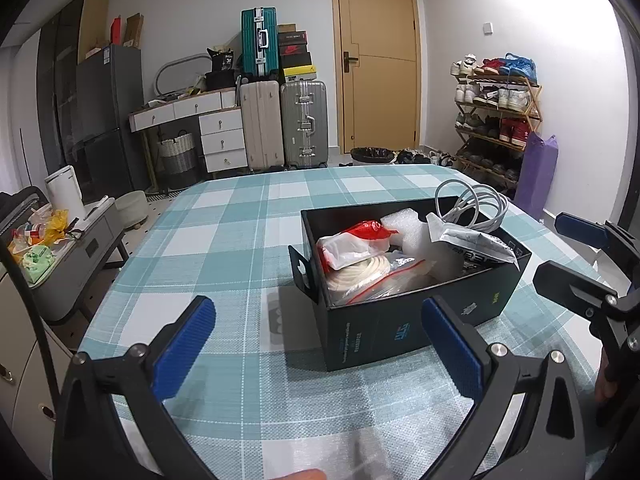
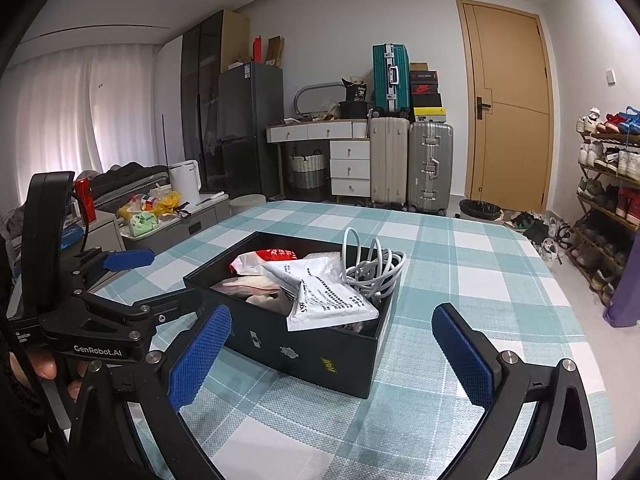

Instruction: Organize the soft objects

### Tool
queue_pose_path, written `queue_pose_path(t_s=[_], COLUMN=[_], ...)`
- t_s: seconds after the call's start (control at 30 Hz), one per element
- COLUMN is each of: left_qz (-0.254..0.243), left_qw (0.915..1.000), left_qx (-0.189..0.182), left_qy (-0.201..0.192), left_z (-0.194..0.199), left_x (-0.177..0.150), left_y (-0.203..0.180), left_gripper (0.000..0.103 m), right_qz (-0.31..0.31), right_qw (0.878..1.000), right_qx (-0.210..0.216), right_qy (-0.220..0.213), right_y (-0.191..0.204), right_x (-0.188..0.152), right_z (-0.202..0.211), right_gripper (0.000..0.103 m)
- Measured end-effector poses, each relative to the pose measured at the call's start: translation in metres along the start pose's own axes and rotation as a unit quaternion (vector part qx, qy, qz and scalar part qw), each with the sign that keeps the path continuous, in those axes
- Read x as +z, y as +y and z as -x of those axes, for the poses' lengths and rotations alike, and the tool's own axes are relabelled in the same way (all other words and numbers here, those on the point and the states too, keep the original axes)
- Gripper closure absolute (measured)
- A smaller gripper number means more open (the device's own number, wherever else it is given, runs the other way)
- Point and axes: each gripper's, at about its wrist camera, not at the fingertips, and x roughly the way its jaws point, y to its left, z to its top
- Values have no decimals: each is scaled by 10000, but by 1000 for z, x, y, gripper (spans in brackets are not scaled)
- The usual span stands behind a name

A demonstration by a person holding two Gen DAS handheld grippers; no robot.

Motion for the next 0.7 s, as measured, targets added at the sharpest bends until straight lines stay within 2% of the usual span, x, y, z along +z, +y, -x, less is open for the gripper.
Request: queue_pose_path(t_s=[0.7], left_qz=[10], left_qw=[10000], left_qx=[-63], left_qy=[-12], left_z=[-1], left_x=[-1], left_y=[0], left_gripper=[0], right_qz=[8], right_qw=[10000], right_qx=[-6], right_qy=[-26], right_y=[0], right_x=[1], right_z=[1], right_gripper=[1])
